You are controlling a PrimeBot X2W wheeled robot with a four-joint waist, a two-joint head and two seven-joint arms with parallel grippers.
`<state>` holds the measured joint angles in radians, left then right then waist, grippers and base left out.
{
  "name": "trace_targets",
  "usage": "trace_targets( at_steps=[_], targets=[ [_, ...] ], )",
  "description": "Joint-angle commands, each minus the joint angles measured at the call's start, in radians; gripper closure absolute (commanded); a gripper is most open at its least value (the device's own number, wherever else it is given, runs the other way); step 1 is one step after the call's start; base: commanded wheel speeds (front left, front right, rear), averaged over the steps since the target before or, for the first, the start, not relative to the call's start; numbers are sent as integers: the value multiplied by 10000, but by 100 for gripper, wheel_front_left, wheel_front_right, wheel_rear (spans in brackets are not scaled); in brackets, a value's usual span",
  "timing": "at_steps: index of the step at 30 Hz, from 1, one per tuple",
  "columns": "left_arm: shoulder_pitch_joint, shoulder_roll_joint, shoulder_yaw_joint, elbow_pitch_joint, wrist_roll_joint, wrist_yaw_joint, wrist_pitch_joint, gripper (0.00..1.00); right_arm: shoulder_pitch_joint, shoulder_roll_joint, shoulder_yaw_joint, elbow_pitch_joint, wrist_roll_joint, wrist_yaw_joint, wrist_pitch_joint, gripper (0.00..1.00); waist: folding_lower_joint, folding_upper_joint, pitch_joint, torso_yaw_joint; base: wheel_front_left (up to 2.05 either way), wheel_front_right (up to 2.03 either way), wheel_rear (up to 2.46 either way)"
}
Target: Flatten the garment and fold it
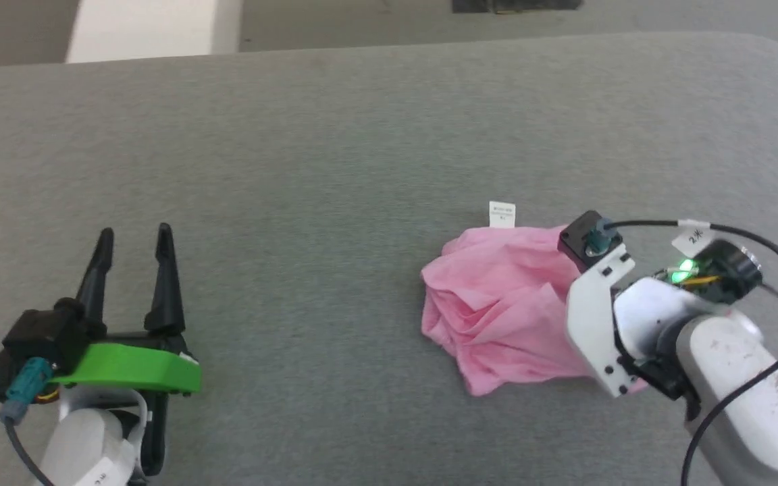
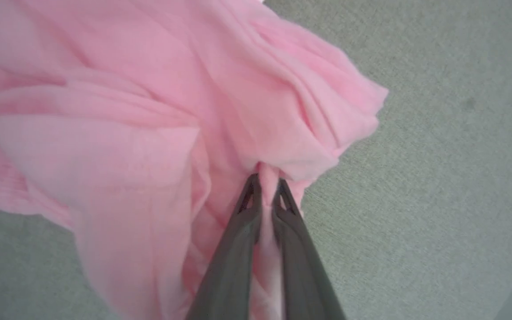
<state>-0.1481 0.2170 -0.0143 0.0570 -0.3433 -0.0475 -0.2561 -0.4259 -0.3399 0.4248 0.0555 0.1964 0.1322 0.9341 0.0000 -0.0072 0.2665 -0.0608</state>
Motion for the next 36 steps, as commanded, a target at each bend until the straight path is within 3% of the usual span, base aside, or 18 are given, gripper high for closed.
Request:
trace_targets(
  at_steps=[1, 7, 10, 18, 28, 29, 30, 36],
  targets=[
    [24, 131, 57, -133, 53, 62, 51, 0, -354, -319, 257, -40, 122, -15, 0, 100, 0, 72, 672, -1579, 0, 0, 0],
    [-121, 549, 156, -929, 96, 68, 445, 0, -1486, -1459, 934, 361, 487, -15, -477, 100, 0, 72, 1460, -2910, 0, 0, 0],
    [-233, 778, 158, -1383, 153, 50, 716, 0, -1923, -1925, 947, 781, 499, -15, -780, 100, 0, 72, 1923, -3210, 0, 0, 0],
    [-337, 1308, 392, -2640, 176, 101, 1282, 0, -2684, -2587, -283, 1967, 195, -15, -1926, 100, 0, 72, 3188, -3251, 0, 0, 0],
    [-314, 1783, 724, -3466, 98, 170, 1763, 0, -3066, -2281, -2475, 3058, -1124, -15, -3236, 98, 0, 72, 4027, -2752, 0, 0, 0],
    [-302, 1798, 731, -3484, 93, 173, 1776, 0, -3067, -2229, -2597, 3167, -1208, -15, -3326, 54, 0, 72, 4030, -2713, 0, 0, 0],
    [-280, 1816, 748, -3495, 82, 181, 1788, 0, -3064, -2143, -2735, 3268, -1297, -15, -3452, 0, 0, 72, 4018, -2681, 0, 0, 0],
    [-137, 1719, 693, -3352, 29, 245, 1693, 0, -3042, -1930, -3292, 3457, -1574, -15, -4153, 0, 0, 72, 3557, -2549, 0, 0, 0]
  ],
)
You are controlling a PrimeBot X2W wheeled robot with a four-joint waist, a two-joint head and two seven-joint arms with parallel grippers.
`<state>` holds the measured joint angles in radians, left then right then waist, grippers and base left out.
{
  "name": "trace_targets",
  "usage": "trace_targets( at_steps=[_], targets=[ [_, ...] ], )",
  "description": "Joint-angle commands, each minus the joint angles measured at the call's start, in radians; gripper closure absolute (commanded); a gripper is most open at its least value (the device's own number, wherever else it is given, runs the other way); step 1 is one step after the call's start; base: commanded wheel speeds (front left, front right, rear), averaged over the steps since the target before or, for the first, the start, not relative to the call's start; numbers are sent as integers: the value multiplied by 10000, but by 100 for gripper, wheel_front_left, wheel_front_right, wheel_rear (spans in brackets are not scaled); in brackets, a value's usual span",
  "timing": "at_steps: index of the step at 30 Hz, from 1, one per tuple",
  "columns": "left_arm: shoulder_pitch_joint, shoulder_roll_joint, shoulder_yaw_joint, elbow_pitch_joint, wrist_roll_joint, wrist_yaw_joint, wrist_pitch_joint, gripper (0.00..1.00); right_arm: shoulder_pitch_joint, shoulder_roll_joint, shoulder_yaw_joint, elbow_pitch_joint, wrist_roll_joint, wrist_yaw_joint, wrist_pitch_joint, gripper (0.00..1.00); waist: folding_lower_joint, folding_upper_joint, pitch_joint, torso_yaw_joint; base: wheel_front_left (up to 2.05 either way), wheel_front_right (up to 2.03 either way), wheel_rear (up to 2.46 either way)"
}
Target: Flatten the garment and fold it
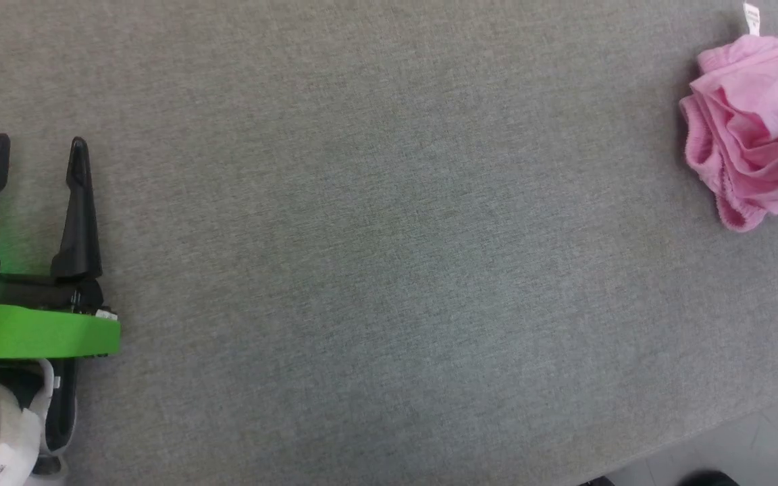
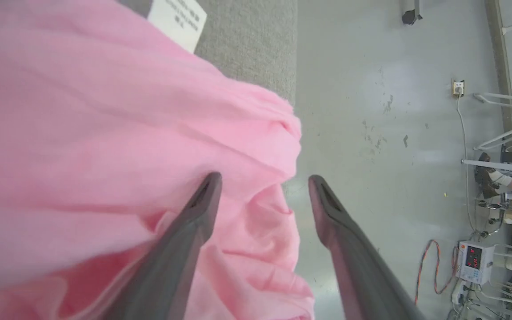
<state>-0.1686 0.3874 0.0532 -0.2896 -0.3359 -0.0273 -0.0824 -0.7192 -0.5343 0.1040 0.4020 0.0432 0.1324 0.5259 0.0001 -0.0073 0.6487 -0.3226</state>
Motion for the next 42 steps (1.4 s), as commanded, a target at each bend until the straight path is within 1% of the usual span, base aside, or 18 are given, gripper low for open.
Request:
trace_targets(
  at_steps=[1, 3, 6, 7, 10, 13, 18, 23, 25, 27, 30, 33, 35, 39, 42],
  targets=[
    [79, -36, -11, 168, -52, 61, -93, 0, -118, 72, -255, -59, 39, -17, -209, 0, -1, 73, -406, 93, 0, 0, 0],
    [101, -170, -43, 318, -95, 122, -214, 0, -159, 298, -809, -256, 311, -17, -547, 0, -1, 73, -740, 146, 0, 0, 0],
    [173, -320, -151, 645, -154, 141, -329, 0, -204, 475, -1215, -832, 571, -17, -977, 0, -1, 73, -1369, 247, 0, 0, 0],
    [184, -334, -160, 738, -123, 163, -391, 0, -197, 517, -1168, -1058, 661, -17, -1103, 0, -1, 73, -1575, 272, 0, 0, 0],
    [222, -457, -70, 1019, -1, 405, -688, 0, -238, 769, -1015, -1986, 1186, -17, -1715, 0, -1, 73, -2292, 393, 0, 0, 0],
    [257, -614, -14, 1277, 33, 606, -907, 0, -232, 1214, -1046, -2718, 1529, -17, -2387, 0, -1, 73, -2943, 584, 0, 0, 0],
    [269, -813, 128, 1567, 3, 850, -1206, 0, 31, 2572, -1277, -3790, 1741, -17, -3656, 0, -1, 73, -3831, 1065, 0, 0, 0],
    [198, -1019, 95, 1866, 0, 970, -1403, 0, 819, 4014, -1369, -4520, 1302, -17, -4615, 0, -1, 73, -4483, 1669, 0, 0, 0],
    [182, -1167, 40, 1942, -11, 1029, -1465, 0, 1198, 4412, -1353, -4671, 1196, -17, -5007, 0, -1, 73, -4673, 1906, 0, 0, 0],
    [185, -1287, -4, 2010, -15, 1080, -1514, 0, 1601, 4661, -1375, -4715, 1167, -17, -5396, 0, -1, 73, -4802, 2116, 0, 0, 0],
    [176, -1424, -90, 2170, -8, 1083, -1588, 0, 2182, 4817, -1567, -4630, 1200, -17, -5956, 0, -1, 73, -4992, 2396, 0, 0, 0],
    [145, -1557, -241, 2390, 31, 1058, -1640, 0, 2829, 4834, -1531, -4228, 1806, -17, -6550, 0, -1, 73, -5138, 2665, 0, 0, 0],
    [91, -1650, -333, 2548, 41, 1039, -1667, 0, 3241, 4836, -1487, -3930, 1938, -17, -6949, 0, -1, 73, -5217, 2825, 0, 0, 0],
    [18, -1790, -517, 2858, 122, 1008, -1709, 0, 3903, 4838, -1406, -3328, 2155, -17, -7498, 0, -1, 73, -5346, 3004, 0, 0, 0],
    [-11, -1841, -675, 3103, 229, 970, -1729, 0, 4352, 4839, -1470, -3018, 2064, -17, -7723, 0, -1, 73, -5427, 3054, 0, 0, 0]
  ],
)
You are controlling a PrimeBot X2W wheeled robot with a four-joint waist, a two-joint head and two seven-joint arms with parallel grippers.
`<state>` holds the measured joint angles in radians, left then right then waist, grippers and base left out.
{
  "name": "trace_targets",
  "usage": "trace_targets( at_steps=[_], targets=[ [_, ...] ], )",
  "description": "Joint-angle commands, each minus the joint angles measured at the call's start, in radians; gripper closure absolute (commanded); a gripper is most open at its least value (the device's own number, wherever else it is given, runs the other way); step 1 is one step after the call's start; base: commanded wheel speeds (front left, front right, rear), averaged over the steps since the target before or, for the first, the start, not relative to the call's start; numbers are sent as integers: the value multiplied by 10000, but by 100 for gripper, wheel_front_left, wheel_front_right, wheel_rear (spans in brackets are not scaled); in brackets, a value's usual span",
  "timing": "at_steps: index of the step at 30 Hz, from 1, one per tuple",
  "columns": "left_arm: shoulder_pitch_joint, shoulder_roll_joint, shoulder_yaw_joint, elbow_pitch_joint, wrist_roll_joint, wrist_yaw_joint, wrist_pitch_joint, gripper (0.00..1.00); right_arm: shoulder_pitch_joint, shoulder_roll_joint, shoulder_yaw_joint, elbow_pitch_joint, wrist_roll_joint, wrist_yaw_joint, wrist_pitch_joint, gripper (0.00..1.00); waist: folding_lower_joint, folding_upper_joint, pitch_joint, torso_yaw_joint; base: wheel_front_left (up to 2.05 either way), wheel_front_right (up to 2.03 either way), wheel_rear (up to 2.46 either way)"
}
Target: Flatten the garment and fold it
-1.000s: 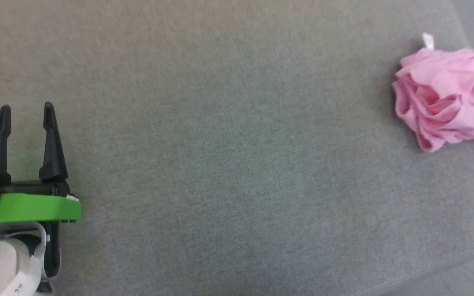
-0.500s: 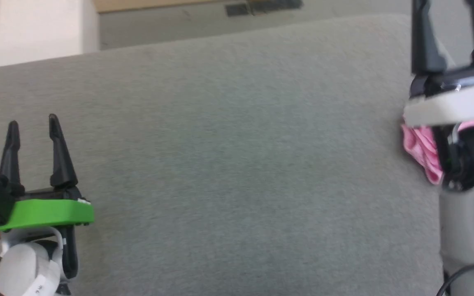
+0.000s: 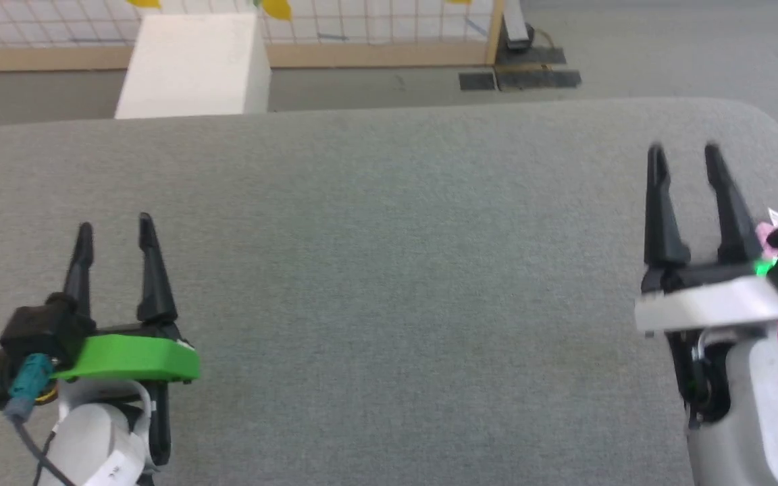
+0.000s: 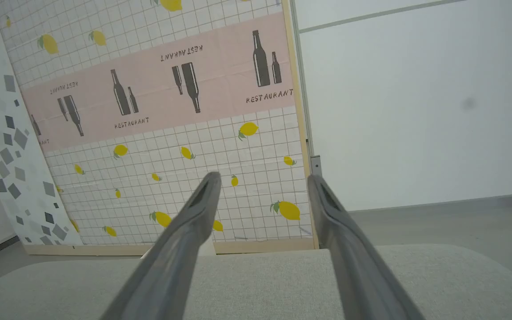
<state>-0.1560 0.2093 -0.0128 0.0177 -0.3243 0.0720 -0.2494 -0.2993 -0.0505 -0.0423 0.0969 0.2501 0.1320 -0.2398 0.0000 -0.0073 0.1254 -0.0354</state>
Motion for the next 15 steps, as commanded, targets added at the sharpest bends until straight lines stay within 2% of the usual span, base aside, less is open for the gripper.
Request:
trace_targets(
  at_steps=[1, 9, 15],
  targets=[
    [-142, -68, -95, 113, 185, -36, -65, 0, 335, 1, 23, 166, 15, -13, -110, 0, 0, 73, -217, 188, 0, 0, 0],
    [-127, -177, -704, 915, 647, -126, -93, 0, 1498, 2, 82, 667, -199, -13, -213, 0, 0, 73, -374, 187, 0, 0, 0],
    [93, -411, -775, 1446, 630, -103, -113, 0, 1985, 2, 223, 616, -312, -13, -217, 0, 0, 73, -448, 135, 0, 0, 0]
  ],
)
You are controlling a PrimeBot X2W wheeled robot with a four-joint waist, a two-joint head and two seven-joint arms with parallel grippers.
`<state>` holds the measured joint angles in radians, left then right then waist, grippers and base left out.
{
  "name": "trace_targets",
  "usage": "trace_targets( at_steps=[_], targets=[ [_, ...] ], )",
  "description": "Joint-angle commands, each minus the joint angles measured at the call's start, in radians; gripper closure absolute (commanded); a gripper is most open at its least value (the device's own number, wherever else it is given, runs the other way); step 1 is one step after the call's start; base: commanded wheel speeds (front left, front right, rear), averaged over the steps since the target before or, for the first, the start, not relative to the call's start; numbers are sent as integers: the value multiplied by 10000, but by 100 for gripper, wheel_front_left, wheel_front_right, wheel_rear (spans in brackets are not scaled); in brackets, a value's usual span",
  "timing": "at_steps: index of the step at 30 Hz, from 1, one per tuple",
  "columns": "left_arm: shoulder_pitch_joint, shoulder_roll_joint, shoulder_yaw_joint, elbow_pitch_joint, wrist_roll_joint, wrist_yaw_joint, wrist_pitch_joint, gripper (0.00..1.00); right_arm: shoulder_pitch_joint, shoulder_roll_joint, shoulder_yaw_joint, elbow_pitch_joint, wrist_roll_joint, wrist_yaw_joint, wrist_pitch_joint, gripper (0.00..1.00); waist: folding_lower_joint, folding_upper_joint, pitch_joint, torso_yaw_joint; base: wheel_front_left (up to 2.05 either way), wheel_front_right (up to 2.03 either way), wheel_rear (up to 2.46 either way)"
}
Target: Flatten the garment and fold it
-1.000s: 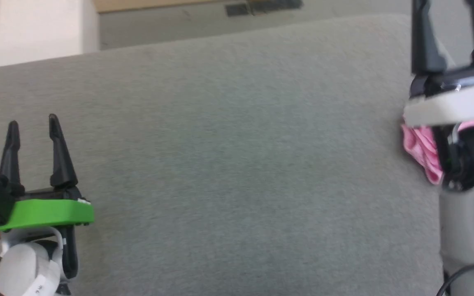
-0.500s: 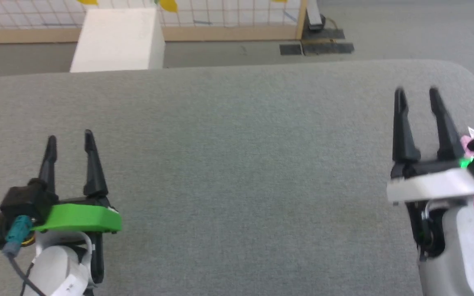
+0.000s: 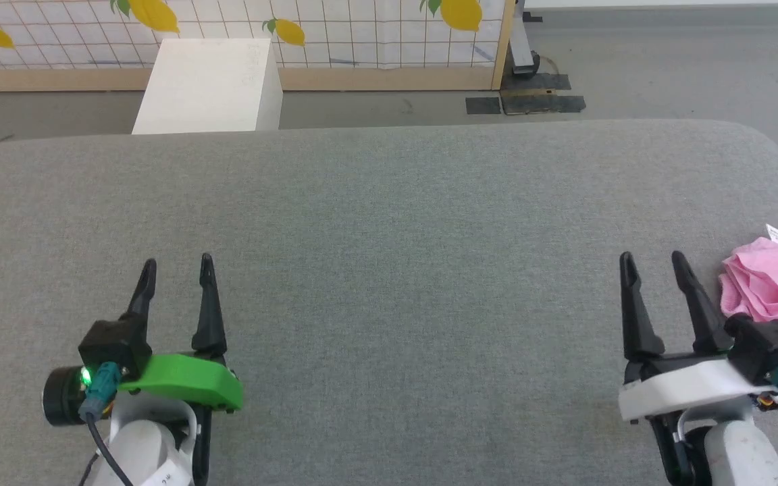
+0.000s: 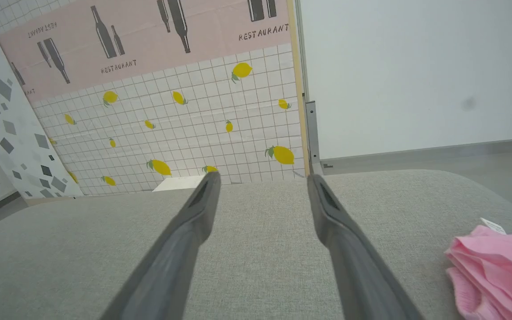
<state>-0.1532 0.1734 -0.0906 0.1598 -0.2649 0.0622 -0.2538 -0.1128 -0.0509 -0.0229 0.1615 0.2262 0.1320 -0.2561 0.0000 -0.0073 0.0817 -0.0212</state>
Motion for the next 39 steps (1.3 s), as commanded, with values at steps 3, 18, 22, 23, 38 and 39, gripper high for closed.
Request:
trace_targets(
  at_steps=[3, 18, 22, 23, 38, 39],
  targets=[
    [222, -173, 19, 256, -43, -40, -74, 0, 297, 6, 115, -100, -88, -13, -55, 0, 0, 73, -49, -9, 0, 0, 0],
    [515, -523, 354, 324, 35, -200, -26, 100, 527, 2, 567, -175, 34, 0, 6, 100, 0, 0, -23, 82, 0, 0, 0],
    [518, -527, 355, 315, 37, -206, 0, 100, 530, 2, 558, -180, 12, 0, 33, 100, 0, 1, -31, 83, 0, 0, 0],
    [527, -533, 360, 298, 60, -209, 22, 100, 535, 2, 555, -193, -8, 0, 55, 100, 0, 2, -38, 84, 0, 0, 0],
    [647, -617, 425, 72, 369, -259, 323, 100, 606, 3, 517, -363, -277, -2, 354, 100, 0, 10, -131, 100, 0, 0, 0],
    [656, -623, 430, 55, 392, -262, 345, 100, 611, 3, 514, -375, -297, -2, 376, 100, 0, 11, -138, 101, 0, 0, 0]
  ],
)
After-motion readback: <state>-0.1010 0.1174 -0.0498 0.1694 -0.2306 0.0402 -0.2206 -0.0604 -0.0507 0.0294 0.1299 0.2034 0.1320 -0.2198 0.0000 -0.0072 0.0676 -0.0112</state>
